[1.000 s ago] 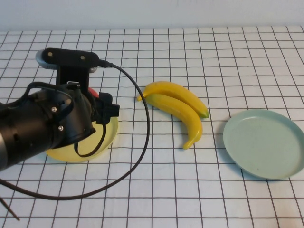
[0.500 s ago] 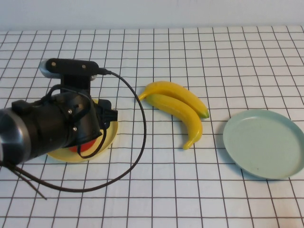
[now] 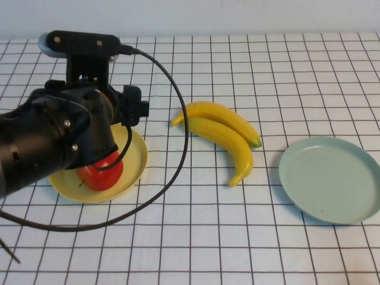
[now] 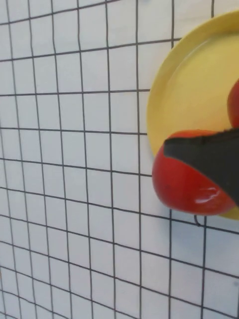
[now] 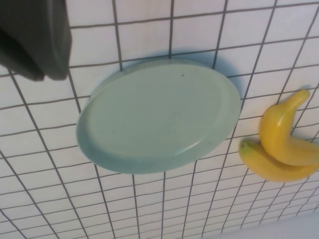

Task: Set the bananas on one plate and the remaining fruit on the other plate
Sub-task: Put one type of fruit in the left plate, then put another type of fruit in the right plate

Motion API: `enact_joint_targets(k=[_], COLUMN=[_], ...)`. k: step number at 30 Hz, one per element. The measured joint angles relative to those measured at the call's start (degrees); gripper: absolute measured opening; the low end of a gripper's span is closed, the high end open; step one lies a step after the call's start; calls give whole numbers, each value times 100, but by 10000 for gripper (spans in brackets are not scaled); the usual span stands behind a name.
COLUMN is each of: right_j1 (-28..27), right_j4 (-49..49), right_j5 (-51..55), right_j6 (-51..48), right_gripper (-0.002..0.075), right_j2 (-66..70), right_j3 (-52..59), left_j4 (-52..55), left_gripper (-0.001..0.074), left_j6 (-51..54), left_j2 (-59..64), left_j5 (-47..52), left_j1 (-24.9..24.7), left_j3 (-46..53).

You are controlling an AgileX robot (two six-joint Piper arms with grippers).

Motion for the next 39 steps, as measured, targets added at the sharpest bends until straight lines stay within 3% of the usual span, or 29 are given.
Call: enact_joint_targets(k=[2,4,6,8,11,16,21,28,31,39], right_j1=[0,0,0,0,0,0,0,0,0,0], right_j4=[0,0,0,0,0,0,0,0,0,0], right_j5=[0,0,0,0,0,0,0,0,0,0], right_j6=[0,0,0,0,0,0,0,0,0,0], right_gripper=[-17,-17,-17,-17,-17,-17,-17,-17,-17,-17], right_j2=[0,0,0,0,0,0,0,0,0,0], right_j3=[0,0,0,0,0,0,0,0,0,0], left_j4=[-211,-501,-875,-1468,-2119,-2922,-2768,-2586,-2353,-1939], left_gripper=[659,592,421,196,59,10,1,-2,-2,-2], left_j6=[0,11,22,46,84,526,1884,2677,2900,2988], left_j2=[-132,-242,-368,-559,-831,-1339,-2097,-3275,-3747,-5369], left_j5=[1,60,125,283,714,1876,1939,2070,1837,301], left_j1=[0,0,0,0,0,0,0,0,0,131], left_j3=[0,0,0,0,0,0,0,12,347,2408])
